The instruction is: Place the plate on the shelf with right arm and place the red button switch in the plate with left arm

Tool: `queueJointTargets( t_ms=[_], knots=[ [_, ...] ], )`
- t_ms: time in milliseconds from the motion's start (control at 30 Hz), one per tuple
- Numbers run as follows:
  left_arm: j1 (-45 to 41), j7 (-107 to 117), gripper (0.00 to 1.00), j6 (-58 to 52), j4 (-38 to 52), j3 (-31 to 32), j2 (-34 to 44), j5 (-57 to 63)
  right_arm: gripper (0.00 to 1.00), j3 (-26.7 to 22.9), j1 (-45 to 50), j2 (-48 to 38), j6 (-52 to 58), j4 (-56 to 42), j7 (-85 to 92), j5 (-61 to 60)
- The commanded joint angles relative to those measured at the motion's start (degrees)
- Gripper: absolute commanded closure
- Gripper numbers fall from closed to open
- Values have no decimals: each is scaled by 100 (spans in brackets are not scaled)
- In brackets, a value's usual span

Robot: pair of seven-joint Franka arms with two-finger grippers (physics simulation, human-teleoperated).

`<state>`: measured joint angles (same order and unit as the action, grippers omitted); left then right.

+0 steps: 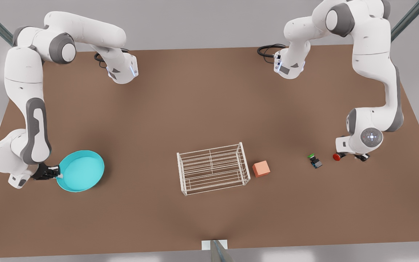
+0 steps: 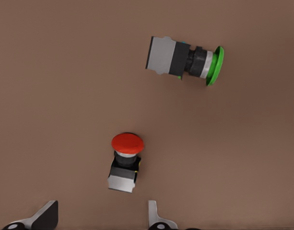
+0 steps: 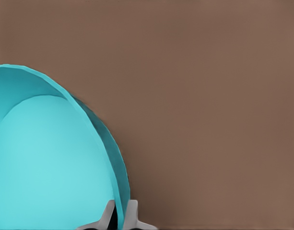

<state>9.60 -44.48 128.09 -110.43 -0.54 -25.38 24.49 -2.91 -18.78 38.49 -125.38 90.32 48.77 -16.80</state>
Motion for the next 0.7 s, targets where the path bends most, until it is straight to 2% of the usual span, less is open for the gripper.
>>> queueJointTargets(
  t_ms=[0, 167, 367, 533, 667],
  knots=[
    [42, -641, 6, 480, -102, 1, 16, 56, 90, 1, 32, -245, 506, 3, 458, 89],
    [138, -667, 7, 559, -172, 1, -72, 73, 88, 115, 331, -1229, 1375, 12, -270, 757],
    [209, -667, 6, 629, -155, 1, -300, 197, 88, 124, 1719, -2038, 2141, -41, -2617, 898],
    [314, -658, 6, 752, -128, 1, -511, 241, 87, 309, 2616, -2100, 2220, -182, -4735, 863],
    [358, -658, 7, 849, -128, 1, -582, 276, 87, 353, 3231, -1538, 2123, -1077, -6097, 643]
  ],
)
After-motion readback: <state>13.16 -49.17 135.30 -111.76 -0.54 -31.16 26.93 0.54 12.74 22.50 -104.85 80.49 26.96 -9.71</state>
